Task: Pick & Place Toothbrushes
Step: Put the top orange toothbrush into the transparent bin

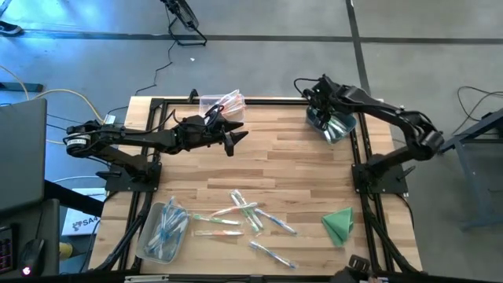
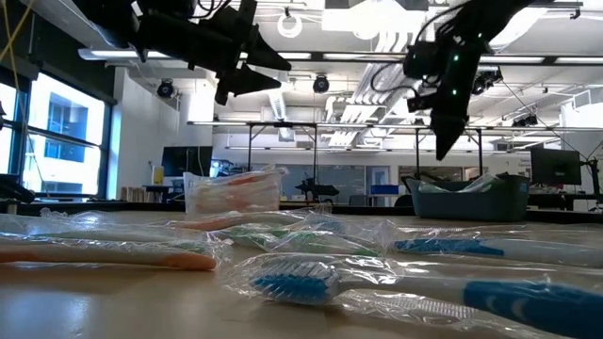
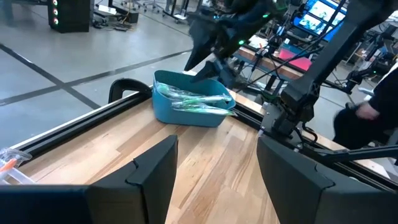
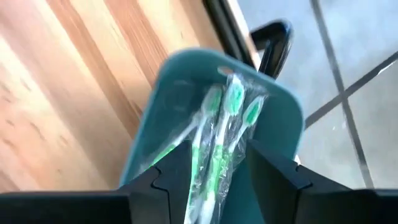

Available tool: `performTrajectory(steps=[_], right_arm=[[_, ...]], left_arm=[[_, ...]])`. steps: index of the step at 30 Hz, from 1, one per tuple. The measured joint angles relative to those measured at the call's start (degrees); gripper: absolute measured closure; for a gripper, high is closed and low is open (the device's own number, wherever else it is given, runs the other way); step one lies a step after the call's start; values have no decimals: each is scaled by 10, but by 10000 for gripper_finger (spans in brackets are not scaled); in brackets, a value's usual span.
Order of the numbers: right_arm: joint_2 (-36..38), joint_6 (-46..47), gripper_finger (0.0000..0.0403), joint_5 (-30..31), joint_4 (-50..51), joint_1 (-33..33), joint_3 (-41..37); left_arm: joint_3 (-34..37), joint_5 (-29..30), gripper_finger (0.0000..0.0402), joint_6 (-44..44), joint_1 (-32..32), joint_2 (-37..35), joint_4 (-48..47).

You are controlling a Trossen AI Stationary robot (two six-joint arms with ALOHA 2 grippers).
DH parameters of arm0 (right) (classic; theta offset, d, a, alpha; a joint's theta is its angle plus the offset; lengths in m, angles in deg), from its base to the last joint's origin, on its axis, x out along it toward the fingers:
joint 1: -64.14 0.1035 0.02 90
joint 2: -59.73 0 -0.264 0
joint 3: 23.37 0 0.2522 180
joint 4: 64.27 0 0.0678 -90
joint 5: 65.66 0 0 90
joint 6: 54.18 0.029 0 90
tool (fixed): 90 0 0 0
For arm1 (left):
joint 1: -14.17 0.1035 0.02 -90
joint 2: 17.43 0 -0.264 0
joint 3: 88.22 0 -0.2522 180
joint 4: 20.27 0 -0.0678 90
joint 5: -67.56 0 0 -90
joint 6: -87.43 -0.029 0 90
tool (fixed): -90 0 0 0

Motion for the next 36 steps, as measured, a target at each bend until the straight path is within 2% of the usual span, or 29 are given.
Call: performTrajectory(steps=[4,7,12,18,22,30,33,36], right_arm=[[43,29,264,-8,-1,27,0],[74,47,266,-44,-5,44,0],[120,88,266,-138,-43,68,0],[148,144,266,-288,-143,92,0],[150,172,266,-350,-221,108,0],[150,235,266,-359,-342,140,0],[150,253,266,-359,-355,149,0],[150,254,266,-360,-346,155,0]], left_arm=[[0,0,185,0,0,0,0],[0,0,185,0,0,0,0],[0,0,185,0,0,0,0],[0,0,185,0,0,0,1],[0,-3,185,0,0,0,19],[0,-6,185,2,0,0,46],[0,-7,185,19,0,-3,44],[-1,-32,185,28,-3,-11,49]])
